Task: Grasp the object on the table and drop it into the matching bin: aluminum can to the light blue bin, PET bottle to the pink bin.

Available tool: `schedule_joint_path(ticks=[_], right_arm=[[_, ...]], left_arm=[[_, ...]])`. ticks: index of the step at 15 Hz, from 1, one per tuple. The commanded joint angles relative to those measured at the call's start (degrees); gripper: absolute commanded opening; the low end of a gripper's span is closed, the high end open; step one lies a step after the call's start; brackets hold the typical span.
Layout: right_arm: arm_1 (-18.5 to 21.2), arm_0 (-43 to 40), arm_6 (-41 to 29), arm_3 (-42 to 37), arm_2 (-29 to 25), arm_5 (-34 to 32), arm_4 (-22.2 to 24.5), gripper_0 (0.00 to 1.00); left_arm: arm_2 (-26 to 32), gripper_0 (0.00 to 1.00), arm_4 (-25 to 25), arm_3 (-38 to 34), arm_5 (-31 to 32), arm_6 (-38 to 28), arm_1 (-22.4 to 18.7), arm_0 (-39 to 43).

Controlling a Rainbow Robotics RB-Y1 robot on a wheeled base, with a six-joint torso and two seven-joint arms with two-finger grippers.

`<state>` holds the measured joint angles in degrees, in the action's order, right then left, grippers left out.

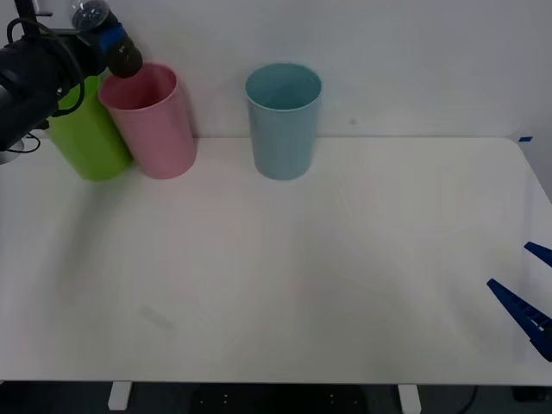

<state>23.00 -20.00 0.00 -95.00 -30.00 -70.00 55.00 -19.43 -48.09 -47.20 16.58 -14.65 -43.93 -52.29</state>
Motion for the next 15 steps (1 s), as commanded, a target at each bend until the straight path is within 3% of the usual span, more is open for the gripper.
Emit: schedule_joint_path(ticks=[1,2,3,9,15], right_arm=[[0.0,0.0,0.0,0.0,0.0,0.0,0.0,1.0],[0.0,0.0,0.0,0.0,0.0,0.0,0.0,1.0],[0.0,0.0,0.0,0.0,0.0,0.0,0.0,1.0],[0.0,0.0,0.0,0.0,0.0,0.0,0.0,1.0],[0.0,0.0,0.0,0.0,0.0,0.0,0.0,1.0]], left_arm=[[0.0,0.04,0.02,0.0,0.03,0.15,0.07,0.0],[0.0,0.62,0.1,0.0,0.03,0.15,0.07,0.0],[0.0,1.0,0.28,0.0,0.03,0.24,0.07,0.0],[0.0,1.0,1.6,0.0,0.91,0.41,0.07,0.61],[0.62,1.0,8.98,-6.86,3.46,2.96,-2.65,7.56]])
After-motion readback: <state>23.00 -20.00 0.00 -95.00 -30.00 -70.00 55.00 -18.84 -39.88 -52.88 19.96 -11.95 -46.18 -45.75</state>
